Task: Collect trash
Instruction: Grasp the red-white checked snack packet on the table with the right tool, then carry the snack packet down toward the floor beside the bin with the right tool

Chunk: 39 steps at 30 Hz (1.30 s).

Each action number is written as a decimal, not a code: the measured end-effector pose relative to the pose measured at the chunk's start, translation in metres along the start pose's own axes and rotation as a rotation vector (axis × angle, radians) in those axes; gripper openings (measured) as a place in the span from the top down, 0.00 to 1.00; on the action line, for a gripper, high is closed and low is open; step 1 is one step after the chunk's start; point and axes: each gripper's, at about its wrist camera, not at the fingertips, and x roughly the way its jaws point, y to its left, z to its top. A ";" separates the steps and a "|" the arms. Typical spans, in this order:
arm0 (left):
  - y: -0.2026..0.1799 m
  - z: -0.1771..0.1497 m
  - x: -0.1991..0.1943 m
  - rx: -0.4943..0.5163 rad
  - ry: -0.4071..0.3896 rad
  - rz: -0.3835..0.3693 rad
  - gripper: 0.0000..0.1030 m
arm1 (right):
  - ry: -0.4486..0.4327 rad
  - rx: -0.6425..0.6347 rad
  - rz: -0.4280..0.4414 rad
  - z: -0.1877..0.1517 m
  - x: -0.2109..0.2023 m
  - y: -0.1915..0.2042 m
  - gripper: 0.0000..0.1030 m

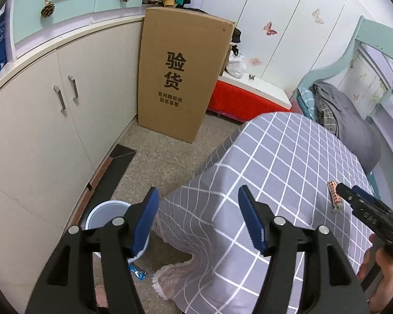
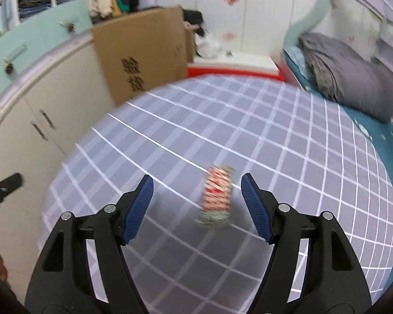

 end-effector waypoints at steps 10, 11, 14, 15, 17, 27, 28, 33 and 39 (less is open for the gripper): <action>0.023 -0.020 -0.017 -0.053 -0.003 0.017 0.40 | 0.018 -0.003 0.070 -0.008 0.000 0.019 0.79; 0.028 -0.021 -0.019 -0.059 -0.009 0.020 0.40 | 0.001 -0.015 0.096 -0.007 -0.007 0.033 0.79; 0.050 -0.032 -0.030 -0.095 -0.024 0.024 0.39 | -0.044 -0.069 0.208 -0.011 -0.032 0.082 0.79; 0.058 -0.037 -0.034 -0.109 -0.028 0.028 0.38 | -0.054 -0.095 0.244 -0.015 -0.039 0.100 0.79; 0.081 -0.051 -0.042 -0.146 -0.041 0.041 0.36 | -0.066 -0.161 0.329 -0.028 -0.052 0.148 0.79; 0.201 -0.132 -0.023 -0.346 -0.008 0.180 0.33 | 0.083 -0.360 0.447 -0.131 -0.003 0.308 0.79; 0.213 -0.145 -0.010 -0.362 0.007 0.208 0.33 | 0.111 -0.369 0.430 -0.145 0.015 0.316 0.79; 0.243 -0.208 0.062 -0.422 0.115 0.241 0.33 | 0.252 -0.374 0.351 -0.205 0.099 0.322 0.79; 0.275 -0.316 0.191 -0.516 0.419 0.218 0.33 | 0.441 -0.280 0.246 -0.286 0.204 0.300 0.79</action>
